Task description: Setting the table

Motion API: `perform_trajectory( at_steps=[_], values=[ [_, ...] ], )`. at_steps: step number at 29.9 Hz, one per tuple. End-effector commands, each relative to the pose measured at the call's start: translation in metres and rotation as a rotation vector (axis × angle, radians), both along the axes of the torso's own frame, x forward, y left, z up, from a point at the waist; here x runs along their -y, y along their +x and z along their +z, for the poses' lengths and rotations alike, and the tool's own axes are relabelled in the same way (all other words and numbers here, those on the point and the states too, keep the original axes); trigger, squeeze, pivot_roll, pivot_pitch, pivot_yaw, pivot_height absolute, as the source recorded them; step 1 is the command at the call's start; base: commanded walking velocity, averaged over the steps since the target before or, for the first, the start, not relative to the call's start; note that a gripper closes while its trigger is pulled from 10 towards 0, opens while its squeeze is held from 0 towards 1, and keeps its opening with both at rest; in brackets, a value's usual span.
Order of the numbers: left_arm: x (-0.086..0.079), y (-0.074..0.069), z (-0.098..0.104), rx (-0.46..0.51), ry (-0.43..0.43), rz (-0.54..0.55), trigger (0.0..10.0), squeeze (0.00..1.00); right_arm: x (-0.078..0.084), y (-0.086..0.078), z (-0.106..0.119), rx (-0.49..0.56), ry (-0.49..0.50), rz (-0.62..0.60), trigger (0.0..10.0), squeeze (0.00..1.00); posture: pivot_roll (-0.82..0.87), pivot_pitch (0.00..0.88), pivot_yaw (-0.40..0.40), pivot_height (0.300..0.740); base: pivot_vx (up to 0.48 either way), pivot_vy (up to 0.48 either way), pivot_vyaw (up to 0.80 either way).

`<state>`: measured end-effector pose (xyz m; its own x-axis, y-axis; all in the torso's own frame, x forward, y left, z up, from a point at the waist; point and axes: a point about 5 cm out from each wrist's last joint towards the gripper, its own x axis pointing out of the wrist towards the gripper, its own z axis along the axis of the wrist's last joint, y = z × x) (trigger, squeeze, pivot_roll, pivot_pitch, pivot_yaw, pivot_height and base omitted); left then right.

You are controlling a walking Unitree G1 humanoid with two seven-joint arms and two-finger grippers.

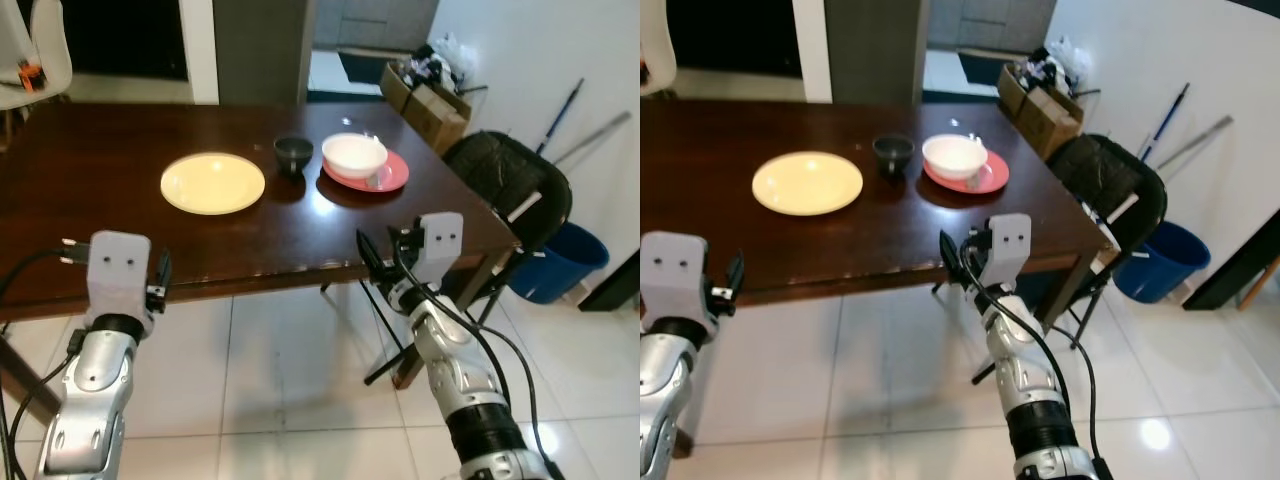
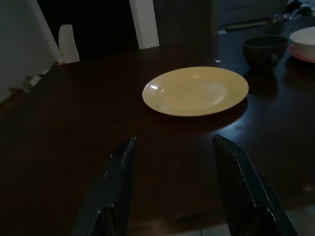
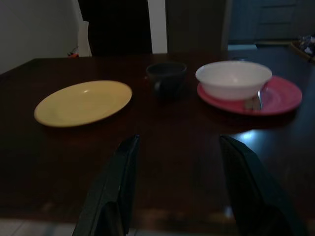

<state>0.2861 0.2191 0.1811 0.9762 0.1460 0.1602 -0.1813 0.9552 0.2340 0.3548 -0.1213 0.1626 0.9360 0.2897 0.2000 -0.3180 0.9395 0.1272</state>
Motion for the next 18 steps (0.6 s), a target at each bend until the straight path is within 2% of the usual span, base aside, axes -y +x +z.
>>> perform_trajectory(
  at_steps=[1,6,11,18],
  values=[
    [-0.005,-0.003,0.0,0.002,0.024,0.023,10.0,0.0,-0.008,0.002,0.005,0.023,0.003,0.031,10.0,0.0,0.17,0.016,-0.067,0.74,0.48,0.0,0.0],
    [-0.008,-0.003,0.0,0.002,0.027,0.032,10.0,0.0,-0.011,0.002,0.005,0.026,0.008,0.043,10.0,0.0,0.16,0.014,-0.058,0.74,0.48,0.0,0.0],
    [-0.014,-0.001,0.001,0.001,0.034,0.048,10.0,0.0,-0.025,-0.005,0.002,0.024,0.014,0.171,10.0,0.0,0.15,0.014,-0.049,0.74,0.48,0.0,0.0],
    [-0.014,0.001,0.004,0.009,0.037,0.046,10.0,0.0,-0.031,-0.01,-0.001,0.024,0.008,0.212,10.0,0.0,0.15,0.015,-0.043,0.74,0.48,0.0,0.0]
  ],
)
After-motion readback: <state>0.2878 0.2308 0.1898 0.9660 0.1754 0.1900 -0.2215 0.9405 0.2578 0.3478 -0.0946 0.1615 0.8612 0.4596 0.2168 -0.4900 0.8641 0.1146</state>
